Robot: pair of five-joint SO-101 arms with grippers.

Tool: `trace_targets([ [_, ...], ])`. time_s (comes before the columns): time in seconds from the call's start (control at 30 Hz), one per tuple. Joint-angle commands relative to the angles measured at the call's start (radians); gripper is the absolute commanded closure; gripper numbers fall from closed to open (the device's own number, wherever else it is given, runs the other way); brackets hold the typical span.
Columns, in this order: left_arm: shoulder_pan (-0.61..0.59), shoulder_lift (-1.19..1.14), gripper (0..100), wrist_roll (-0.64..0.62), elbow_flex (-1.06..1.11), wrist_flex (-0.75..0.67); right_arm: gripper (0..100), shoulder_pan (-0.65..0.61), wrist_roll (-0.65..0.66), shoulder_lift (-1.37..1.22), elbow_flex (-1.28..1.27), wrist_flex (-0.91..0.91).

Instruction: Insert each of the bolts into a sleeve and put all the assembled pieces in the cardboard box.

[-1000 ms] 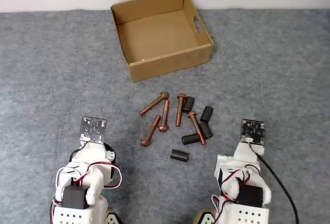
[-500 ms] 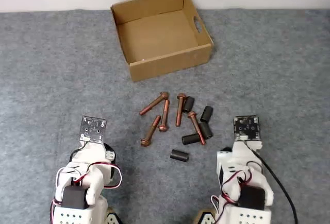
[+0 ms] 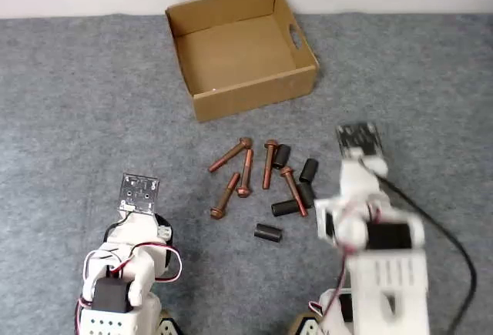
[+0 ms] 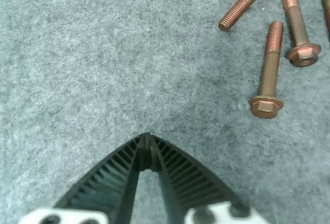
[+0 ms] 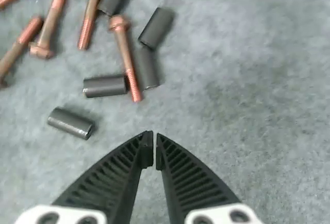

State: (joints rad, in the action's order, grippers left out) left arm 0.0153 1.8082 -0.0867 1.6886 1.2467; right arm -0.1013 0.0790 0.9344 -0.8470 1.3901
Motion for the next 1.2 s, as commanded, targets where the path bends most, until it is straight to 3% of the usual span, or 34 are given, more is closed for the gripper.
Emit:
trace_targets([
  [0.0, -0.005, 0.011, 100, -0.002, -0.005, 0.008, 98.7, -0.022, 0.035, -0.294, 0.19, -0.002],
  [0.27, -0.005, 0.011, 100, -0.002, -0.005, 0.008, 98.6, -0.024, 0.311, -0.7, 0.35, -0.099],
  [0.33, -0.005, 0.011, 100, -0.002, -0.005, 0.008, 95.8, -0.022, 0.304, -0.769, 0.364, -0.143],
  [0.5, -0.005, 0.011, 100, -0.002, -0.005, 0.008, 78.3, -0.044, 0.302, -0.895, 0.408, -0.163],
  [0.8, -0.005, 0.011, 100, -0.002, -0.005, 0.008, 83.0, -0.122, 0.298, -1.009, 0.454, -0.24],
  [1.17, -0.005, 0.011, 100, -0.002, -0.005, 0.008, 83.2, -0.067, 0.304, -1.079, 0.454, -0.295],
])
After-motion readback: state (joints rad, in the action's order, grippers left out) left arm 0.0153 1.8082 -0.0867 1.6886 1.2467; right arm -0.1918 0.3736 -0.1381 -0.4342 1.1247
